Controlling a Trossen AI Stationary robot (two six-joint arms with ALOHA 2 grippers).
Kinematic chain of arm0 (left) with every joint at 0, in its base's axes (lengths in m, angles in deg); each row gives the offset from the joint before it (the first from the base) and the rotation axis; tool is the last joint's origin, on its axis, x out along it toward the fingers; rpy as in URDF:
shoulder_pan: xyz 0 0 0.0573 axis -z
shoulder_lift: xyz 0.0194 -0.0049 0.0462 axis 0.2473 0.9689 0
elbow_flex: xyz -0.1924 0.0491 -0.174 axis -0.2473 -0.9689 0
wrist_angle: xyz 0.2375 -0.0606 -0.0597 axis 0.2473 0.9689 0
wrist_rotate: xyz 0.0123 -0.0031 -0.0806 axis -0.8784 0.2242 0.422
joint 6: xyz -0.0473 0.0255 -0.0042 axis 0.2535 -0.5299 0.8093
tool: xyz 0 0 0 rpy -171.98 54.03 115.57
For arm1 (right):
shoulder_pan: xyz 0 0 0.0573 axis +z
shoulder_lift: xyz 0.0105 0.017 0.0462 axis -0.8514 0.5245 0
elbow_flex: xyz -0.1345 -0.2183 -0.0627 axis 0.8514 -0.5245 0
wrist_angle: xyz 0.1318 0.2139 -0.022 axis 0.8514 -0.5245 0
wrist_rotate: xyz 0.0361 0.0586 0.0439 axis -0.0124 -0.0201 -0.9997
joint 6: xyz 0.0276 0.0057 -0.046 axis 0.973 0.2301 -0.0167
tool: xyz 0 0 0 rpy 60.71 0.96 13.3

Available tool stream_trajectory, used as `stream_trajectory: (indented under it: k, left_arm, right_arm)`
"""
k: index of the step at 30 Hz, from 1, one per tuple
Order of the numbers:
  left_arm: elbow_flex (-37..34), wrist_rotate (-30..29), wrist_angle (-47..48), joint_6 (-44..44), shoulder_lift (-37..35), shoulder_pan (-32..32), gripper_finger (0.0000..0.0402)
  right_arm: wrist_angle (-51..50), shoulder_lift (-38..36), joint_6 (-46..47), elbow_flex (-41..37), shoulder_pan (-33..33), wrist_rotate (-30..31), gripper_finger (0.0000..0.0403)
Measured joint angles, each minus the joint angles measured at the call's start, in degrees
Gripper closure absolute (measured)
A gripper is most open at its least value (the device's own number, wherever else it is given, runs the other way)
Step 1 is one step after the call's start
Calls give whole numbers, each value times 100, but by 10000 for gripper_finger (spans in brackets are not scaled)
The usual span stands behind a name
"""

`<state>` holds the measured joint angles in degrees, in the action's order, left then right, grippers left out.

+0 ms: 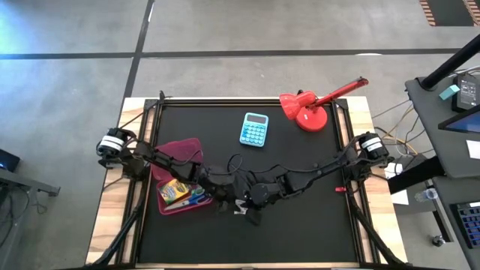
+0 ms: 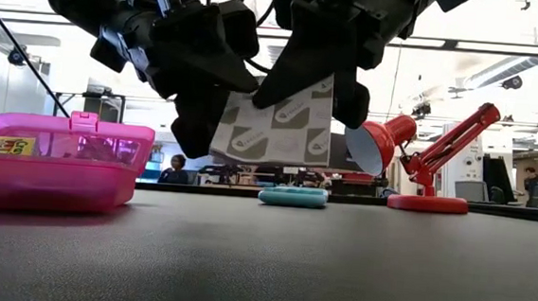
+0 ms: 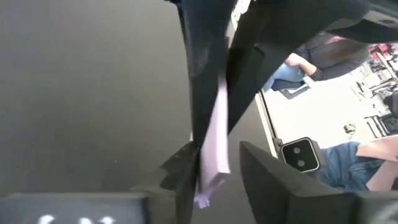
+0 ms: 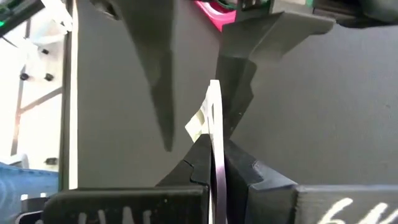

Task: Pack school essentials
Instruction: Put the white sticky notes into the red supply box

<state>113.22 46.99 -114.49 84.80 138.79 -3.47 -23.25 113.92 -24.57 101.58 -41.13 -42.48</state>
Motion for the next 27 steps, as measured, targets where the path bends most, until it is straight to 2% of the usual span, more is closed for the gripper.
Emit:
stream_trajectory:
  k: [7,18,22,27]
  left_arm:
    - [2,50,7,-8,0,-1,391]
    - [22,333,-31,-8,0,1,399]
    - [24,363,-51,-6,1,6,399]
    - [45,391,-63,-1,2,12,400]
  right_arm:
    - [55,-11,37,0,-2,-8,395]
    - [98,-24,390,9,-2,-140,387]
    - [86,-24,542,9,-14,-251,355]
    - [36,-28,636,9,-13,-263,290]
